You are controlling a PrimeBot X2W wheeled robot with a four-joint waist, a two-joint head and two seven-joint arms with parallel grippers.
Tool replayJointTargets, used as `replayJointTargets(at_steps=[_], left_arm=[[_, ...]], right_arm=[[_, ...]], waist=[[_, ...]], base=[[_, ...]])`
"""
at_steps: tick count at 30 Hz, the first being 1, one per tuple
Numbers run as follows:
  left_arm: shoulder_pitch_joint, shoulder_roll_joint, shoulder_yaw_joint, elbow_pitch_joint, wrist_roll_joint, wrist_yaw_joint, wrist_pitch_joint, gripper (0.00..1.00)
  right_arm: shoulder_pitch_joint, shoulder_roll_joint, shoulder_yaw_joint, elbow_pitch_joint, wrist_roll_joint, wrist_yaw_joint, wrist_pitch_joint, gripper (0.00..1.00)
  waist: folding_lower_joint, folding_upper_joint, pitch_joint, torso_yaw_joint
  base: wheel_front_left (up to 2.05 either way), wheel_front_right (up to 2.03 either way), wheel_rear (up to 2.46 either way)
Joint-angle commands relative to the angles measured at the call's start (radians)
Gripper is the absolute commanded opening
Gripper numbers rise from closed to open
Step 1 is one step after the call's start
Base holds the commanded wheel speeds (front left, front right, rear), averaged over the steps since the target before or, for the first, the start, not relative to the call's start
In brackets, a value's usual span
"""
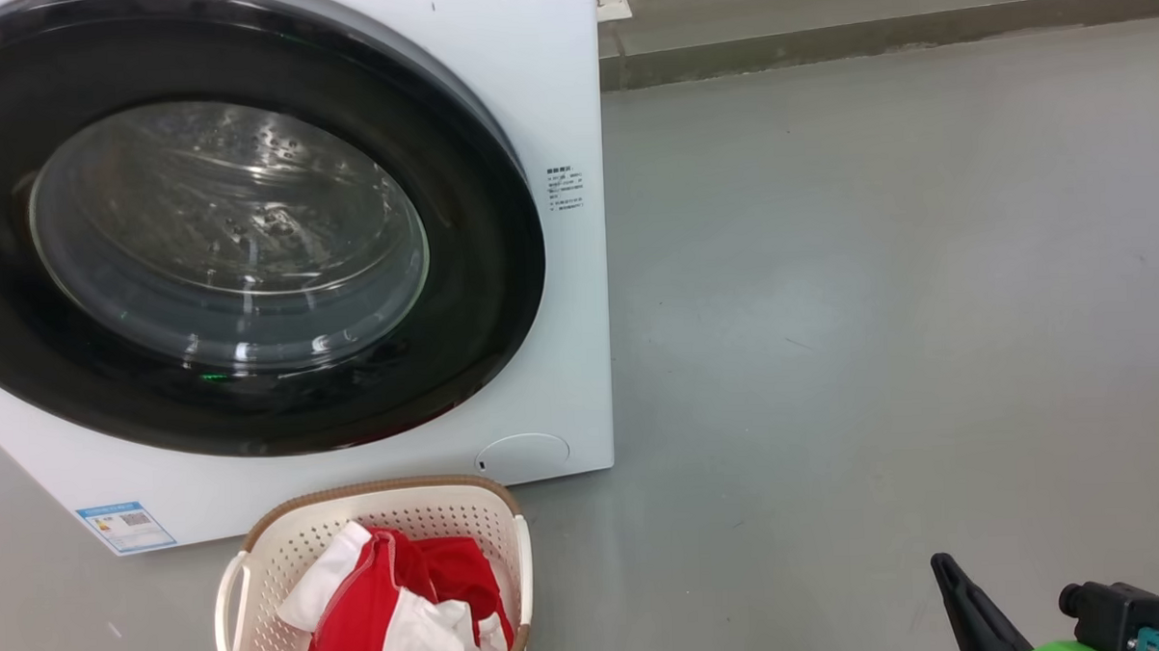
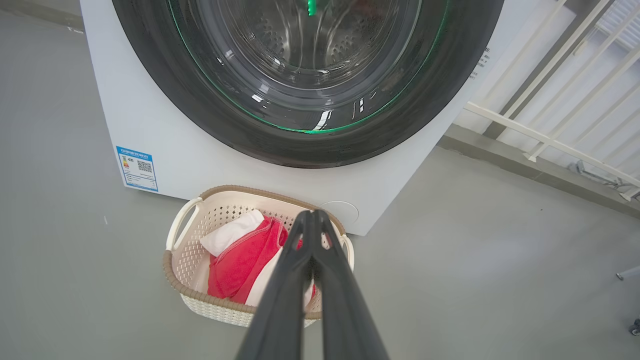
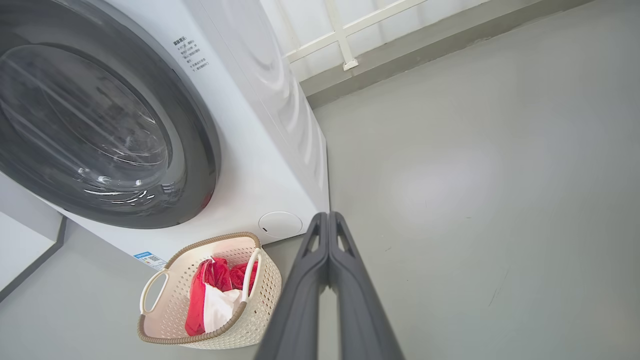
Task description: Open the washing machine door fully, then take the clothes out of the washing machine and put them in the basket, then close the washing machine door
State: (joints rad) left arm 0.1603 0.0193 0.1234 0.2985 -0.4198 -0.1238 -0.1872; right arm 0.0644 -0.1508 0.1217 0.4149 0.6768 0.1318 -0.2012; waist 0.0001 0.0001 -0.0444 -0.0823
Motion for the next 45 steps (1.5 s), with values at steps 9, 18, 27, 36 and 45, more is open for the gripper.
replayJointTargets(at_steps=[9,18,27,36,45], left_arm=[[-0.058,0.016,0.003,-0.028,-0.122,-0.002,0.026,0.0],[-0.078,0.018,0.002,-0.03,-0.223,-0.002,0.052,0.0],[-0.098,0.019,0.001,-0.033,-0.323,-0.003,0.078,0.0],[-0.118,0.02,0.0,-0.035,-0.423,-0.003,0.104,0.0],[-0.135,0.022,-0.001,-0.037,-0.512,-0.004,0.127,0.0]], right_arm=[[-0.05,-0.001,-0.028,-0.041,0.094,0.0,0.03,0.0],[-0.061,0.008,-0.047,-0.053,0.174,0.0,0.056,0.0],[-0.073,0.017,-0.066,-0.066,0.253,0.0,0.083,0.0],[-0.084,0.026,-0.085,-0.078,0.332,-0.001,0.109,0.0],[-0.094,0.035,-0.102,-0.089,0.402,-0.001,0.132,0.0]], waist=[[-0.0001,-0.0001,0.004,0.007],[-0.0001,-0.0001,0.008,0.014],[-0.0001,-0.0001,0.012,0.022],[-0.0001,-0.0001,0.016,0.029],[-0.0001,-0.0001,0.02,0.035]], base=[[0.0,0.0,0.0],[0.0,0.0,0.0],[0.0,0.0,0.0],[0.0,0.0,0.0],[0.0,0.0,0.0]])
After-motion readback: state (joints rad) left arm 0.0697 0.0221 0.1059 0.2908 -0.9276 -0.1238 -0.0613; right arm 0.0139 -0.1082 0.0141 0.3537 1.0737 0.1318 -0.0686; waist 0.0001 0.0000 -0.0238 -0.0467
